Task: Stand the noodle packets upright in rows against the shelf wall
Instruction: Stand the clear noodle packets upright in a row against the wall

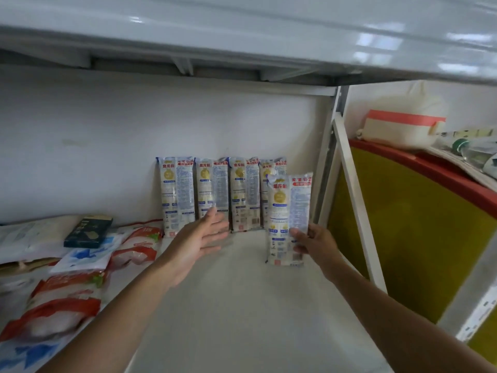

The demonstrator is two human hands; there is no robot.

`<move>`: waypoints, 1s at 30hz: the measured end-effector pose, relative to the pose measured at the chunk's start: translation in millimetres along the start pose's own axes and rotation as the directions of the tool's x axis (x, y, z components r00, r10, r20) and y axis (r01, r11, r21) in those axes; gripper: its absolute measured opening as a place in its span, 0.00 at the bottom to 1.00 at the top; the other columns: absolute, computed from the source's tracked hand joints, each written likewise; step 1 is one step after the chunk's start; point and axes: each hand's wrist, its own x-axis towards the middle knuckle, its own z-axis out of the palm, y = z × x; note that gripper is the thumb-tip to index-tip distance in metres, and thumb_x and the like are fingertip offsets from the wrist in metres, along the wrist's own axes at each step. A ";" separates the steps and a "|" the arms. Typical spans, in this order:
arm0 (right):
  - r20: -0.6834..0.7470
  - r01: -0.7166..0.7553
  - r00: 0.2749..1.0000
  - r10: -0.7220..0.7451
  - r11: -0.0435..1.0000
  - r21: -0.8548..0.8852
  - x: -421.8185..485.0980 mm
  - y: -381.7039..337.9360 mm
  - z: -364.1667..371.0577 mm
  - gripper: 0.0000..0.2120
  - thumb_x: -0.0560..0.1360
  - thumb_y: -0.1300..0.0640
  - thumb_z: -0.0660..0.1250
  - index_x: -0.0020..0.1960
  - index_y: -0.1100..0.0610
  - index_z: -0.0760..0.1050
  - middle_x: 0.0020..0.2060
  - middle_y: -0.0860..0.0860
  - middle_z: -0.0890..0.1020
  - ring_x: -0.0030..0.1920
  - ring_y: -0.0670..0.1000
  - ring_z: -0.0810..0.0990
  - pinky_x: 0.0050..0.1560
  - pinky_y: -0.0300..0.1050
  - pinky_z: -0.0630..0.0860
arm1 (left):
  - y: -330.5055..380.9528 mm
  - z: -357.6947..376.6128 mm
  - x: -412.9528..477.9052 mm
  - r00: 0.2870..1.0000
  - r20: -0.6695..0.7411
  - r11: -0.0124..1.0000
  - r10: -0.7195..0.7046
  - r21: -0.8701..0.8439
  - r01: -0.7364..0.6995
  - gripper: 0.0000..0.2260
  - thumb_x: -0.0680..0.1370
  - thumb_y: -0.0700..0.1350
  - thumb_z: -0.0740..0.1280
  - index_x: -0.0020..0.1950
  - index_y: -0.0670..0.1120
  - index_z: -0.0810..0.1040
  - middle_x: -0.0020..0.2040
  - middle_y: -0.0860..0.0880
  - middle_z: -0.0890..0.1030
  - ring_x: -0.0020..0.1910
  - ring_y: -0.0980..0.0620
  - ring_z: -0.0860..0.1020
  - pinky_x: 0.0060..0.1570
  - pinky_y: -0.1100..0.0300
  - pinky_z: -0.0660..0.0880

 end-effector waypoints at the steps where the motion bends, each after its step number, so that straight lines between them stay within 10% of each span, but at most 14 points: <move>1: -0.058 0.006 0.998 -0.005 1.000 0.012 12.7 5.2 -10.9 0.13 0.78 0.54 0.73 0.61 0.56 0.82 0.46 0.51 0.89 0.44 0.57 0.87 0.46 0.54 0.85 | -1.7 -0.1 1.9 1.000 -0.007 1.000 -0.006 0.007 0.006 0.31 0.77 0.67 0.57 0.72 0.51 0.74 0.68 0.52 0.80 0.64 0.53 0.80 0.66 0.49 0.75; 4: -0.200 0.034 0.980 -0.022 0.998 0.055 47.1 14.2 -37.0 0.14 0.79 0.55 0.72 0.62 0.59 0.79 0.48 0.53 0.87 0.40 0.50 0.85 0.37 0.46 0.82 | -6.5 0.1 6.1 0.999 -0.017 0.999 -0.033 0.038 0.034 0.28 0.77 0.67 0.56 0.70 0.53 0.75 0.66 0.54 0.82 0.63 0.55 0.81 0.65 0.49 0.76; 9: -0.253 0.025 0.967 0.018 0.986 0.166 100.5 25.9 -40.7 0.18 0.81 0.55 0.69 0.70 0.57 0.74 0.60 0.56 0.83 0.55 0.60 0.85 0.53 0.59 0.83 | -18.0 -1.6 8.3 0.997 -0.028 0.994 -0.079 0.076 0.081 0.27 0.75 0.68 0.58 0.68 0.56 0.77 0.64 0.56 0.83 0.62 0.56 0.82 0.66 0.49 0.77; 21: -0.382 0.024 0.923 0.045 0.984 0.174 165.6 35.1 -12.2 0.21 0.81 0.55 0.69 0.72 0.50 0.69 0.65 0.55 0.80 0.58 0.61 0.82 0.56 0.62 0.82 | -28.9 -0.9 17.1 0.987 -0.097 0.984 -0.130 0.106 0.140 0.24 0.76 0.67 0.59 0.64 0.56 0.79 0.61 0.56 0.84 0.59 0.58 0.83 0.63 0.50 0.79; 25: -0.373 0.126 0.924 -0.090 0.989 0.075 156.8 35.9 -7.2 0.24 0.79 0.67 0.67 0.73 0.55 0.69 0.59 0.51 0.78 0.54 0.55 0.80 0.52 0.50 0.79 | -28.4 0.3 18.2 0.987 -0.099 0.983 -0.126 0.122 0.137 0.23 0.78 0.67 0.58 0.64 0.56 0.79 0.62 0.55 0.83 0.60 0.57 0.82 0.63 0.50 0.79; 30: -0.291 0.125 0.935 -0.202 0.957 -0.260 180.5 69.7 -8.4 0.23 0.71 0.62 0.70 0.59 0.39 0.78 0.62 0.56 0.81 0.57 0.62 0.83 0.58 0.64 0.81 | -27.1 4.3 15.9 0.989 -0.103 0.985 -0.109 0.125 0.122 0.28 0.74 0.70 0.59 0.66 0.55 0.78 0.61 0.56 0.83 0.59 0.59 0.82 0.61 0.53 0.80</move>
